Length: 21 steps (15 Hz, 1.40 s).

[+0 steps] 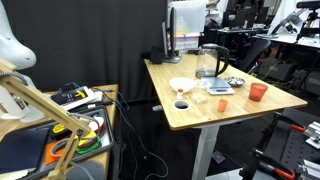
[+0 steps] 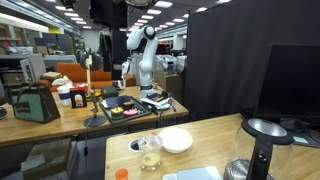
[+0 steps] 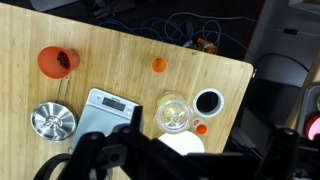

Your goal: Pour the contents in the red cup into the white bowl on the left

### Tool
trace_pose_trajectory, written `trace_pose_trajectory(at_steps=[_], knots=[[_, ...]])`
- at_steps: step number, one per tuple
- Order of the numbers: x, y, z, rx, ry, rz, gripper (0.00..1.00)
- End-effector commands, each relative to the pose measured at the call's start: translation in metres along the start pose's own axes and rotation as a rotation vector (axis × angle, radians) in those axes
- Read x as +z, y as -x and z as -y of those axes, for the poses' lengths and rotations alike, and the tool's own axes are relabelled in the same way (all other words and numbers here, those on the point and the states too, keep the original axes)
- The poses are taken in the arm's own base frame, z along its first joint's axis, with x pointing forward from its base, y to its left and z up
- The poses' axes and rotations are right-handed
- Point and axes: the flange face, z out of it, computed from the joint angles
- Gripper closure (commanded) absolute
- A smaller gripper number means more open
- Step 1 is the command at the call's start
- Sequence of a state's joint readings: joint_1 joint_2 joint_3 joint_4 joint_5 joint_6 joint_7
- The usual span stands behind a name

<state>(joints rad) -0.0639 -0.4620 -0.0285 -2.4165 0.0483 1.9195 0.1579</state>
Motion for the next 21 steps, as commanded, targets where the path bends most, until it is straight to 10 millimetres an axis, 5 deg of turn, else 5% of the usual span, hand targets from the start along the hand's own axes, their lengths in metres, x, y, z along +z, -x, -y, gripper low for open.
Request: trace_pose_trajectory(at_steps=[1,10,14,19,21], knots=[[-0.004,-0.001,0.002,0.014,0.002,0.010,0.00],[0.007,-0.001,-0.017,0.051,-0.025,-0.009,0.00],[0.024,-0.006,-0.068,0.201,-0.050,-0.027,0.00],[0.070,-0.002,-0.156,0.413,0.028,-0.019,0.00],[0.068,0.001,-0.154,0.373,-0.001,0.006,0.00]])
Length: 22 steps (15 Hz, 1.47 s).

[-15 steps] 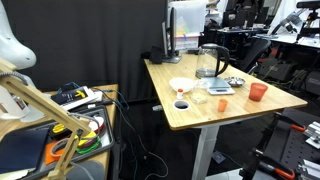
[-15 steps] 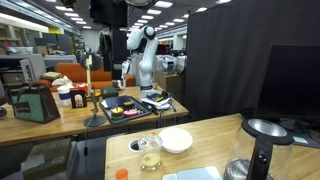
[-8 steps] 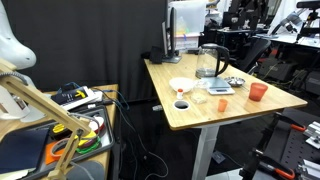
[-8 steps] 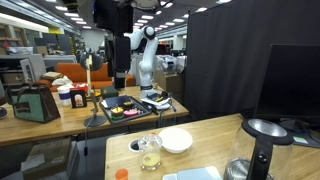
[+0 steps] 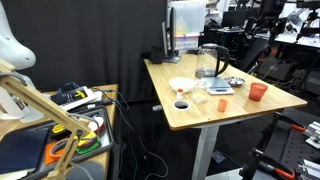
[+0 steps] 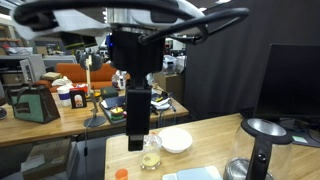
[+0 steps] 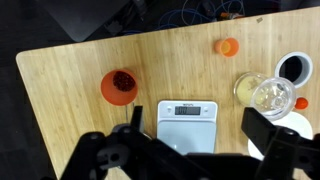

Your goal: Pour the contents in the red cup into the white bowl on the left

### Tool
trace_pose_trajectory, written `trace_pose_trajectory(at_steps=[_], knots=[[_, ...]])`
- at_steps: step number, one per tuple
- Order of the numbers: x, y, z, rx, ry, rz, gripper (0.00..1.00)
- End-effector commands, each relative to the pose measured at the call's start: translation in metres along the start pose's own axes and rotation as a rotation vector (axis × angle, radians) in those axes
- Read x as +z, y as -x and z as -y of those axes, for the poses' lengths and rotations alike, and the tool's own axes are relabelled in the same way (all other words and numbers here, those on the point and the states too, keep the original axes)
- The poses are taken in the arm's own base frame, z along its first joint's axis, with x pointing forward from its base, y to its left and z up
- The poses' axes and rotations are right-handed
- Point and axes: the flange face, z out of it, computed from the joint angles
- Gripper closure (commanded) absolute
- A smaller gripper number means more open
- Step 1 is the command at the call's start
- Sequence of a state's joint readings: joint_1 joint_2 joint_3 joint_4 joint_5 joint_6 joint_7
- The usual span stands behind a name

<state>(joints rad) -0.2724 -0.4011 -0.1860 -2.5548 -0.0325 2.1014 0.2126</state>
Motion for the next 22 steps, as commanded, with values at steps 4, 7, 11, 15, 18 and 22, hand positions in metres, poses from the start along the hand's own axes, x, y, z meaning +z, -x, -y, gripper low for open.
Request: trace_pose_trajectory(at_steps=[4,7,11,15,18,22], knots=[[-0.006,0.002,0.009,-0.018,0.000,-0.011,0.00],[-0.006,0.002,0.009,-0.018,0.000,-0.011,0.00],[0.011,-0.010,0.007,0.044,-0.001,0.010,0.00],[0.048,-0.033,-0.004,0.198,0.020,0.020,0.00],[0.075,-0.050,-0.014,0.308,0.033,0.024,0.00],[0.110,-0.066,-0.037,0.430,0.064,0.073,0.00]])
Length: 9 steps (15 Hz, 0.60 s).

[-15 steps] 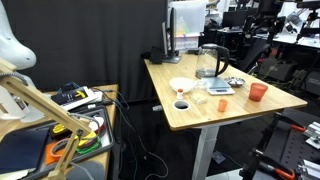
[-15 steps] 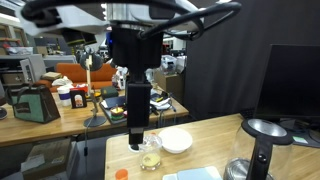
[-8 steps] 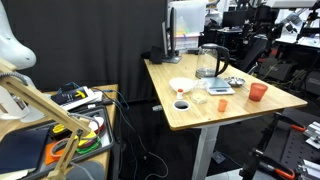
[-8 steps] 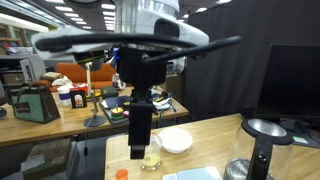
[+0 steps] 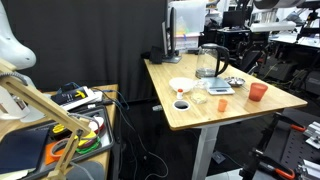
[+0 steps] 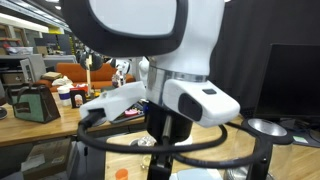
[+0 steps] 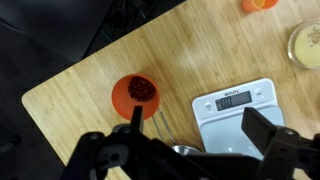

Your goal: Pour the contents in the red cup into the white bowl on the left

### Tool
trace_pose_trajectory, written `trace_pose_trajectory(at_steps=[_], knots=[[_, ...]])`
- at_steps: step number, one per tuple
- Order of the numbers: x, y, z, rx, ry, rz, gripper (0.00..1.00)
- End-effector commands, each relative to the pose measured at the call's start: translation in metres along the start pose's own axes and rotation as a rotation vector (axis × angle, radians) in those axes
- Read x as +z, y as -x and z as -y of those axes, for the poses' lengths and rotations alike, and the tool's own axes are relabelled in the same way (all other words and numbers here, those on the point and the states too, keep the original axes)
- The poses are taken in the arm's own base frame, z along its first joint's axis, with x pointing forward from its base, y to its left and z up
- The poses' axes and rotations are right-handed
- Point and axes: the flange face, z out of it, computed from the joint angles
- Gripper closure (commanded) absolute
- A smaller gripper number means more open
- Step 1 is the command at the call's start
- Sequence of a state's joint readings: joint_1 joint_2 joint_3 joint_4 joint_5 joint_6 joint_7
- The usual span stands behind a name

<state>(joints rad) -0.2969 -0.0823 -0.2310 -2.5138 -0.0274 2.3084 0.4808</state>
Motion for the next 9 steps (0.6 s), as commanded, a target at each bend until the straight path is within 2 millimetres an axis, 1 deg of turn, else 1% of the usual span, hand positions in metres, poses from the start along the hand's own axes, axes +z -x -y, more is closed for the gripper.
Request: trace_pose_trajectory(at_steps=[1,2,4,9], knots=[[0.025,-0.023,-0.012,0.107,0.023,0.043,0.00],[0.017,-0.011,-0.009,0.055,0.022,0.028,0.00],[0.028,-0.019,-0.014,0.083,0.037,0.046,0.00],[0.026,-0.022,-0.012,0.091,0.035,0.041,0.00]])
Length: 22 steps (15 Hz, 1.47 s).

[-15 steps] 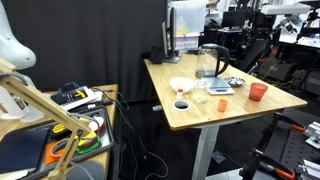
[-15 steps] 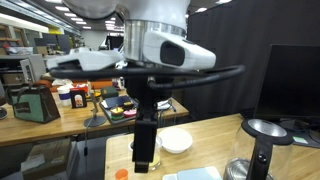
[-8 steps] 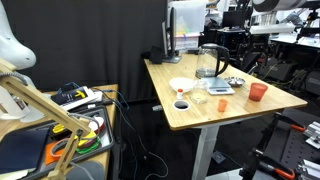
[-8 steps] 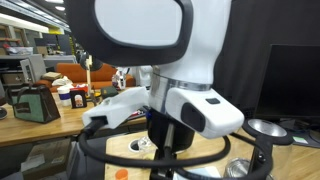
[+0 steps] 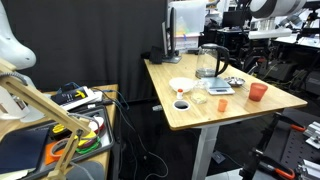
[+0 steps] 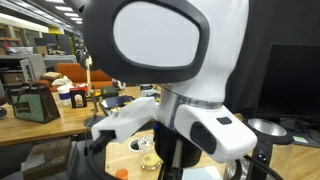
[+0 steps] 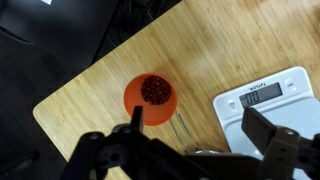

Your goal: Pour the contents in the red cup into the white bowl on the left

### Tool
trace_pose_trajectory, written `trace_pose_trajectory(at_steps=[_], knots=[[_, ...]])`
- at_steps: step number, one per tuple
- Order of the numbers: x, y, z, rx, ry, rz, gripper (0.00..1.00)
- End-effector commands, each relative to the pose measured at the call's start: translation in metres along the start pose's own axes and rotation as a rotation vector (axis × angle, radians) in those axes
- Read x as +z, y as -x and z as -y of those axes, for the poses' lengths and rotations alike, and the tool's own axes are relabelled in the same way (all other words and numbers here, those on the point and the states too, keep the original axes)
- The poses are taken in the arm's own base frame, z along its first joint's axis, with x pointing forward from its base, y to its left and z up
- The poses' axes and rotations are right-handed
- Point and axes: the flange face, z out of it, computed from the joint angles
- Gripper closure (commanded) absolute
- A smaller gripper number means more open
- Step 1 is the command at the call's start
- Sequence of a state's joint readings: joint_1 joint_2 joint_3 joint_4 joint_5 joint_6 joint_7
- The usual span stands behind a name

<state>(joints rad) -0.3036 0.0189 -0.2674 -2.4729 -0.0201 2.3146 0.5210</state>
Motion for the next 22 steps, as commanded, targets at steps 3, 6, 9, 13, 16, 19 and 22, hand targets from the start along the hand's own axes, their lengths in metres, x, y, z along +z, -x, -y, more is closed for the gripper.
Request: trace_pose_trajectory(at_steps=[3,6,9,13,16,19,22], knots=[[0.007,-0.006,0.002,-0.002,-0.005,0.034,0.00],[0.022,-0.016,0.000,0.000,-0.047,0.126,0.00],[0.039,-0.041,-0.015,0.034,-0.072,0.190,0.00],[0.061,-0.080,-0.044,0.089,-0.076,0.270,0.00],[0.080,-0.093,-0.055,0.023,-0.058,0.361,0.00],[0.084,-0.091,-0.057,0.038,-0.033,0.333,0.00],[0.082,-0.092,-0.055,0.032,-0.033,0.337,0.00]])
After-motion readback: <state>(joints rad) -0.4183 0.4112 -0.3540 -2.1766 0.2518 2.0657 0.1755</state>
